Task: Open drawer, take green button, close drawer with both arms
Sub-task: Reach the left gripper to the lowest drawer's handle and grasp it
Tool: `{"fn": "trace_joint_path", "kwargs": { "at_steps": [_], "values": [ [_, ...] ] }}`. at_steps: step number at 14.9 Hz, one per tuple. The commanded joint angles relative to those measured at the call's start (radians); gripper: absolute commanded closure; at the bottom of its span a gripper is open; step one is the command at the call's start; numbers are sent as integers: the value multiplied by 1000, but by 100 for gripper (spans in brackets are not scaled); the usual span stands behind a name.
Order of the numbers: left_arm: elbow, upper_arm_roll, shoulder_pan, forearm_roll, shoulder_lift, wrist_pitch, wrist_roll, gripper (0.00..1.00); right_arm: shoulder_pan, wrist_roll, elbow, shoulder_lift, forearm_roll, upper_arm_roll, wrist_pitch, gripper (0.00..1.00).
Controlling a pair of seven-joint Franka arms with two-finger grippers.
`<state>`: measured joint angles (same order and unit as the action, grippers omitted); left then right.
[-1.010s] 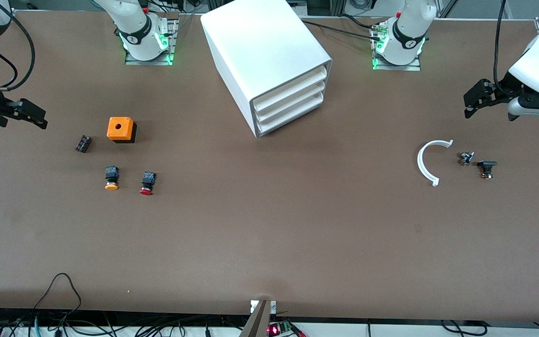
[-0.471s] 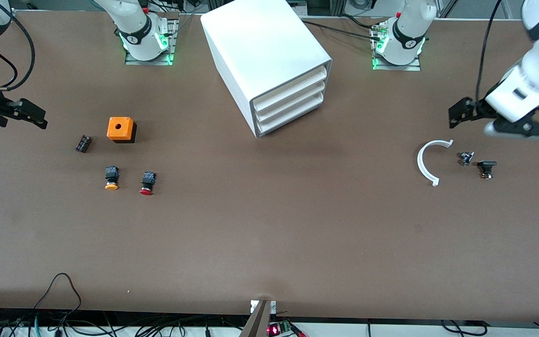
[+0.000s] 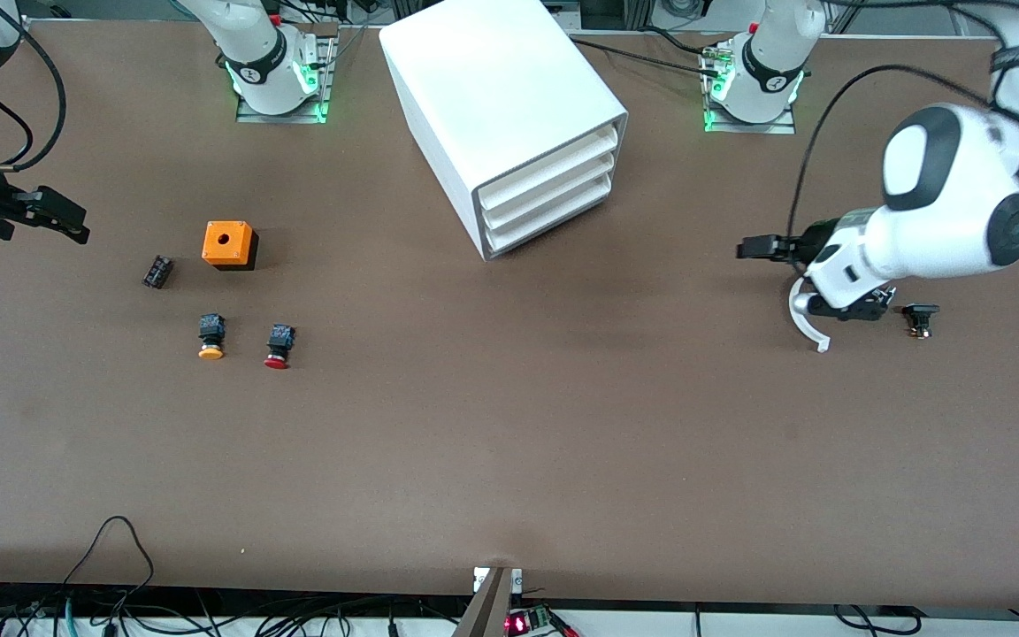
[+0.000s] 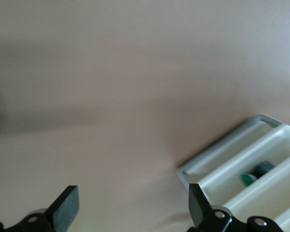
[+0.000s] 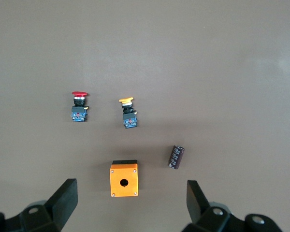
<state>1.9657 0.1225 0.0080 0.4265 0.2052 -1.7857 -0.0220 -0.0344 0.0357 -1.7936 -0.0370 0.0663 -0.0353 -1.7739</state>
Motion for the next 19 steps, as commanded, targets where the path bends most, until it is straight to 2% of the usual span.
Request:
{"fn": "trace_joint_path", "kwargs": {
  "at_steps": [1, 6, 10, 14, 19],
  "values": [
    [59, 46, -9, 144, 60, -60, -22, 0, 1, 3, 25, 9, -8, 2, 11, 0],
    [100, 63, -92, 429, 207, -84, -175, 0, 4, -10, 31, 19, -13, 2, 21, 0],
    [191, 65, -141, 599, 220, -159, -305, 0, 4, -8, 33, 22, -14, 2, 19, 0],
    [257, 101, -155, 663, 220, -214, -395, 0, 13, 4, 31, 51, -22, 3, 21, 0],
    [317, 200, -163, 732, 220, -313, -401, 0, 27, 1, 31, 48, -49, 5, 31, 0]
  ]
}}
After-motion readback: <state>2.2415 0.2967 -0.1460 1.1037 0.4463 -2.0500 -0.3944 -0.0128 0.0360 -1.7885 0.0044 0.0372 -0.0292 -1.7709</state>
